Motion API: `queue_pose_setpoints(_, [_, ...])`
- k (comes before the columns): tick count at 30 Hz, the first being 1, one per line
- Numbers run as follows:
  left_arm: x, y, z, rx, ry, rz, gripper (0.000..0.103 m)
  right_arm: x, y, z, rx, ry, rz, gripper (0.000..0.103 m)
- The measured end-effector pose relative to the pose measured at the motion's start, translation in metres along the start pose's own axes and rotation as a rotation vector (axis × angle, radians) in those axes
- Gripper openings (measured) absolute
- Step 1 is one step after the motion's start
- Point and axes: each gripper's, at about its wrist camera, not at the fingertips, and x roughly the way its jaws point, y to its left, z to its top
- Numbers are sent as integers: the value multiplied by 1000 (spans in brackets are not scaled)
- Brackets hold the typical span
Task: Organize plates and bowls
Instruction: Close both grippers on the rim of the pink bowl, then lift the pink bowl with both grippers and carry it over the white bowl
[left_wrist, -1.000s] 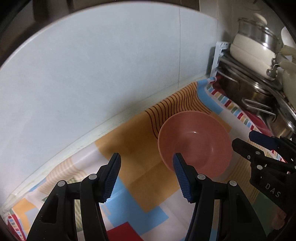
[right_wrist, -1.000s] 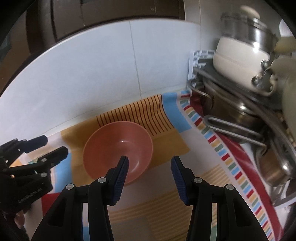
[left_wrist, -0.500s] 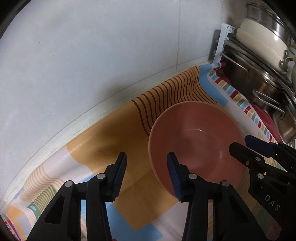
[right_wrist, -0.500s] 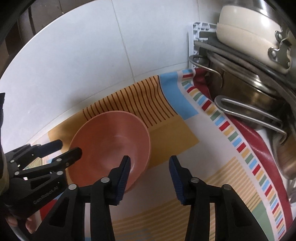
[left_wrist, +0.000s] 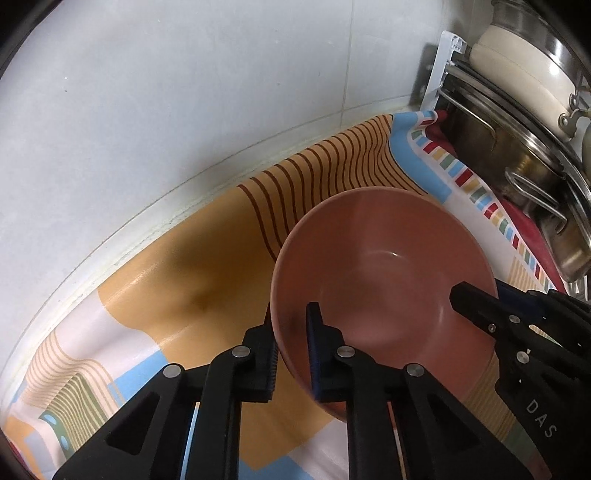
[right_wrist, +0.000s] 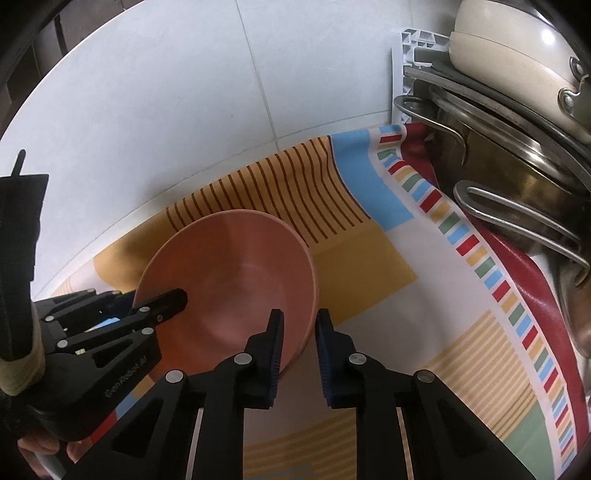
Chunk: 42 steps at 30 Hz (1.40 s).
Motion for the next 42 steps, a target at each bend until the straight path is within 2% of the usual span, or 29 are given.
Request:
queue_pose_setpoints(8, [-24, -1, -8, -8, -22, -2, 15, -15, 3, -2, -4, -5, 12, 18])
queue_pose_setpoints(9, [-28, -2, -10, -13, -24, 21, 15, -17, 3, -2, -6, -7, 13, 18])
queue_pose_setpoints(24, [-104, -4, -46, -67, -87, 5, 16, -76, 15, -25, -31, -39, 50, 18])
queue_pose_setpoints(42, [-194, 12, -126, -178, -163, 41, 17, -139, 54, -73, -136, -58, 139, 18])
